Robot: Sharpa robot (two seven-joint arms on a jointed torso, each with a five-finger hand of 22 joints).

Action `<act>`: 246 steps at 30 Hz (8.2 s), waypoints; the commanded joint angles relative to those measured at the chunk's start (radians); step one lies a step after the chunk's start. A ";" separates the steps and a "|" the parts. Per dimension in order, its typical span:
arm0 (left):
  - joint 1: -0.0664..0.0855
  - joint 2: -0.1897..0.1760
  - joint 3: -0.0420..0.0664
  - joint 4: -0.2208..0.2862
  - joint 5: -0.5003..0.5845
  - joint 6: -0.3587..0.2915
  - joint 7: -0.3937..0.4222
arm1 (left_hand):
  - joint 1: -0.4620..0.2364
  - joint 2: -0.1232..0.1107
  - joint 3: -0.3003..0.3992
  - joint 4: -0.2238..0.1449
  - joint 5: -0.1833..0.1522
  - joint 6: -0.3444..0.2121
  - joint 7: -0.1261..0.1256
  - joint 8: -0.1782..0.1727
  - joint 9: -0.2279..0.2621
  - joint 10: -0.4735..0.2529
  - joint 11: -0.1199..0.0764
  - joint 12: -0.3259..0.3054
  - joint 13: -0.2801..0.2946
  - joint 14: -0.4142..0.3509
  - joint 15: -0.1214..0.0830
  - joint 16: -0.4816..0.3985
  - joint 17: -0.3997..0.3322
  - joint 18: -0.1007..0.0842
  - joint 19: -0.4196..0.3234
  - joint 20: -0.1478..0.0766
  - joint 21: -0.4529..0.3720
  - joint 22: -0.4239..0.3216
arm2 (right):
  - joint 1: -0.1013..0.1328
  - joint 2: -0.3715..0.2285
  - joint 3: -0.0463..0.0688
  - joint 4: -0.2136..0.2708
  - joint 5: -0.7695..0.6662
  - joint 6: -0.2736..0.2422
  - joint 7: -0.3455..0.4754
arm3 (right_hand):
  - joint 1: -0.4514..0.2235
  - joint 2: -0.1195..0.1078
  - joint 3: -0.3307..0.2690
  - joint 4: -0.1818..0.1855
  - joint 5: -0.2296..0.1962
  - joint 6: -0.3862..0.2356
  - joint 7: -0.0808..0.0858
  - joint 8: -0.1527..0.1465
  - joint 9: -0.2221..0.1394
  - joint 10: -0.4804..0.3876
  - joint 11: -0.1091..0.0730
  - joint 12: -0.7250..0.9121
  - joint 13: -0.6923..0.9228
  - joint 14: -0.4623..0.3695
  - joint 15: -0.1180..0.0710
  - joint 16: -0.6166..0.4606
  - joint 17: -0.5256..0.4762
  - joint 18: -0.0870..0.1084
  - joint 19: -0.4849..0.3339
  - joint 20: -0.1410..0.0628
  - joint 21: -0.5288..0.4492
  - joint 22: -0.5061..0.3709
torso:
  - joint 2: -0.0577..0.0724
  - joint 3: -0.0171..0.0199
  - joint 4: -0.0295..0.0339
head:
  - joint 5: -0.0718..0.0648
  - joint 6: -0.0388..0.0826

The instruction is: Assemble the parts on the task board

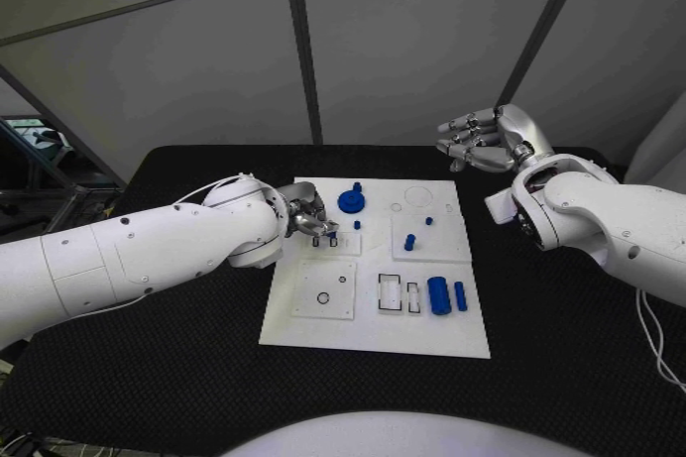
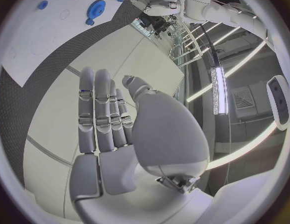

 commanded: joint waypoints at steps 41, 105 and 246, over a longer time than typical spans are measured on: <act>0.000 0.028 0.000 -0.023 -0.064 0.144 -0.019 | -0.010 0.002 0.180 -0.175 0.003 0.001 -0.008 0.004 0.002 0.004 -0.002 -0.001 -0.003 0.095 -0.007 -0.004 0.227 -0.071 0.005 0.002 0.000 0.019 | 0.002 0.012 0.001 -0.010 -0.009 0.020 0.001 | -0.023 0.000 -0.002 0.011 0.010 -0.013 0.000 0.006 -0.001 -0.012 0.004 0.008 -0.006 -0.003 0.010 -0.009 -0.001 0.011 0.002 0.010 -0.015 -0.007 | 0.000 0.0003 0.0001 | 0.003 -0.006; 0.001 0.070 0.000 -0.085 -0.051 0.189 -0.018 | -0.234 0.017 -0.203 0.000 -0.008 0.090 -0.032 -0.039 0.032 0.035 -0.018 0.024 0.028 0.099 -0.020 0.007 0.241 -0.078 0.027 -0.011 0.012 0.063 | 0.001 0.017 0.000 -0.017 -0.009 0.023 -0.008 | -0.042 0.003 -0.005 0.026 0.022 -0.017 0.001 0.010 0.000 -0.018 0.005 0.015 -0.011 -0.003 0.012 -0.014 0.001 0.011 0.006 0.013 -0.028 -0.016 | 0.000 0.0002 0.0007 | -0.004 -0.013; 0.044 0.214 0.118 -0.473 -0.019 0.404 0.034 | 0.139 0.225 -0.507 -0.003 -0.021 0.081 -0.007 -0.159 -0.071 -0.084 0.007 -0.053 -0.110 0.091 0.003 -0.007 0.219 -0.057 -0.017 0.015 -0.086 0.011 | 0.001 0.042 0.000 -0.044 -0.006 0.055 -0.018 | -0.042 0.007 -0.001 0.028 0.026 -0.023 0.002 0.012 0.000 -0.025 0.006 0.019 -0.016 -0.004 0.012 -0.017 0.003 0.012 0.009 0.014 -0.038 -0.022 | -0.001 0.0009 0.0002 | 0.005 -0.010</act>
